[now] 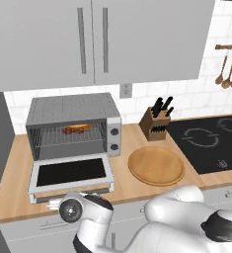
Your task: Pick up the kebab skewer and baguette bread, and place them inside the toaster oven. Close the toaster oven door and start by setting the timer.
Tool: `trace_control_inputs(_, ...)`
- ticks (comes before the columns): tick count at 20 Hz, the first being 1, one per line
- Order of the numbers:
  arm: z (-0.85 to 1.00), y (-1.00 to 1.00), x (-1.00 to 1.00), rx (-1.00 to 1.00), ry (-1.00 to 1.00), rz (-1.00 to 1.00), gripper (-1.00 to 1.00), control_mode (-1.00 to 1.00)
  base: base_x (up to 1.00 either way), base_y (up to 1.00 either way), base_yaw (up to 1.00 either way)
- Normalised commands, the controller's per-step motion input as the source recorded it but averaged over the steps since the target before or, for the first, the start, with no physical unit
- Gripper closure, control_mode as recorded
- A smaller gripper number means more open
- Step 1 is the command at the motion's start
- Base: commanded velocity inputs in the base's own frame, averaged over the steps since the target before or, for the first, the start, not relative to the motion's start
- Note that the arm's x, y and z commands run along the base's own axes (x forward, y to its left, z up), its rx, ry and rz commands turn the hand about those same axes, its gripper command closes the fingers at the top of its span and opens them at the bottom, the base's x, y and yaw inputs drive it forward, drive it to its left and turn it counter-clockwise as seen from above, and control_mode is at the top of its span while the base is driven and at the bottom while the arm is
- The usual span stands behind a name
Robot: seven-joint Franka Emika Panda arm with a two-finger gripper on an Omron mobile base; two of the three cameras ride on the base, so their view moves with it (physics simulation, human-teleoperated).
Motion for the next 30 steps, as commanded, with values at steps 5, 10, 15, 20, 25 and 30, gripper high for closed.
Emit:
trace_control_inputs(5,-0.27,0.0,0.02,-0.04,0.02,0.06,-1.0,-1.0,0.0,0.0,0.0)
trace_control_inputs(10,-0.14,0.0,0.13,0.0,0.01,0.06,-1.0,-1.0,0.0,0.0,0.0)
trace_control_inputs(15,-0.11,0.0,0.16,0.0,0.06,0.03,-1.0,-1.0,0.0,0.0,0.0)
trace_control_inputs(20,-0.38,0.0,0.02,0.0,0.03,0.0,-1.0,-1.0,0.0,0.0,0.0)
trace_control_inputs(25,-0.43,0.0,0.07,0.0,0.0,0.0,-1.0,-1.0,0.0,0.0,0.0)
trace_control_inputs(30,-0.03,0.0,0.37,0.0,-0.01,0.0,-1.0,-1.0,0.0,0.0,0.0)
